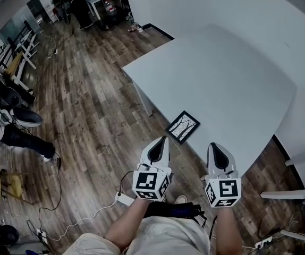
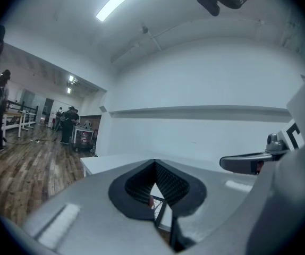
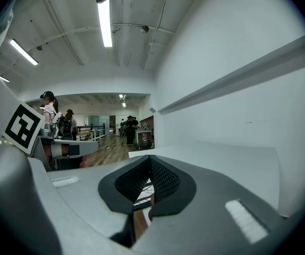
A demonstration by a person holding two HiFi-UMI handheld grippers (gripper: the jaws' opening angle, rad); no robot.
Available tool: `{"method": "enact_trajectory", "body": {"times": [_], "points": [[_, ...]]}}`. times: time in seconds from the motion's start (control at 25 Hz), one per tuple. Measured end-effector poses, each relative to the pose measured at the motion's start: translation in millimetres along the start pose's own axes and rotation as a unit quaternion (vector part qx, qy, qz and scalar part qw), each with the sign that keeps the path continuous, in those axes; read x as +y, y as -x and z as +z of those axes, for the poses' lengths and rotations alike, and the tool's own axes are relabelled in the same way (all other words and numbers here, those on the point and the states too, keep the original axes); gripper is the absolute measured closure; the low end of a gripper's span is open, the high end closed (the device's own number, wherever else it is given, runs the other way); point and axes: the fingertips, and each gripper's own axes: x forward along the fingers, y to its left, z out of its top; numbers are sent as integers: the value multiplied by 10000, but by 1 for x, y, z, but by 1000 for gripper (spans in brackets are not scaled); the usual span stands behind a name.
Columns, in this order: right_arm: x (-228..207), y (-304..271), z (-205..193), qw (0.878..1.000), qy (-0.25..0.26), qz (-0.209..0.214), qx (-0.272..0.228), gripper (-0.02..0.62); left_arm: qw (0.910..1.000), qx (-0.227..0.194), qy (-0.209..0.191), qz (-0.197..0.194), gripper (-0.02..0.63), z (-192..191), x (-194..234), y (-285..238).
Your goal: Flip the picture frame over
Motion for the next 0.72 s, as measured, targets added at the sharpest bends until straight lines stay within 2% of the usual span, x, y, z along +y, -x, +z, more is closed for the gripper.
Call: {"method": "enact_trajectory", "body": {"times": [0.28, 0.6, 0.72], "points": [[2, -2, -5, 9999, 24, -88, 88, 571, 9992, 121, 358, -99, 604, -20, 10, -5], [2, -5, -17, 9995, 28, -176, 261, 571, 9929, 308, 1125, -248, 603, -52, 23, -15], [4, -5, -22, 9992, 11, -193, 346, 571, 9891, 398, 1394, -261, 577, -65, 29, -19]]}}
